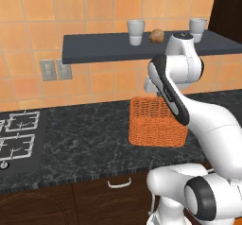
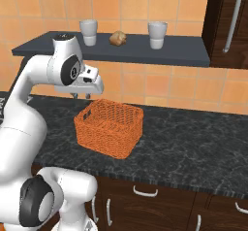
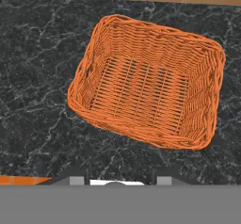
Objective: Open the cabinet, pick up the bread from the cabinet and place it in the basket. Then move the basket to the dining counter.
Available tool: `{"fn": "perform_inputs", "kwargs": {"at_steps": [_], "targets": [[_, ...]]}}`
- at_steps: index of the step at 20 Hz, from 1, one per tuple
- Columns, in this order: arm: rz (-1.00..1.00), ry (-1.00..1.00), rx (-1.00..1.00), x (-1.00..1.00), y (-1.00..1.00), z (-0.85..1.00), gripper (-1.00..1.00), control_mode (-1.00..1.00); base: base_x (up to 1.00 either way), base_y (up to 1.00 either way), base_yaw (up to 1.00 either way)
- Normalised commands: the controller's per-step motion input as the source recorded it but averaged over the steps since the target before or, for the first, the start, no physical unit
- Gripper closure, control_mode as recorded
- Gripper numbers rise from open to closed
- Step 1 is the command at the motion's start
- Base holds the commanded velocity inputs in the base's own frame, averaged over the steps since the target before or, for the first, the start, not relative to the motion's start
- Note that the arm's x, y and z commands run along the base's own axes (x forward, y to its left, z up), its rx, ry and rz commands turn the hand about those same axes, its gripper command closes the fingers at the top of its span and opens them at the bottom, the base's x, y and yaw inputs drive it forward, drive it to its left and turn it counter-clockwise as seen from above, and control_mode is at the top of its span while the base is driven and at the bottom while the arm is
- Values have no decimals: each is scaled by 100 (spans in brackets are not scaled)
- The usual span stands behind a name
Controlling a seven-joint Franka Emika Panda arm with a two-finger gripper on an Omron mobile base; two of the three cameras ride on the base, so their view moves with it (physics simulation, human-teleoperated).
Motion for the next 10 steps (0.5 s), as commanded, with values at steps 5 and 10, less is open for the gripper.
{"fn": "perform_inputs", "kwargs": {"at_steps": [5,10], "targets": [[0,-17,0,-45,0,2,-100,-100,0,0,0],[0,-52,1,-52,-2,60,-100,-100,0,0,0]]}}
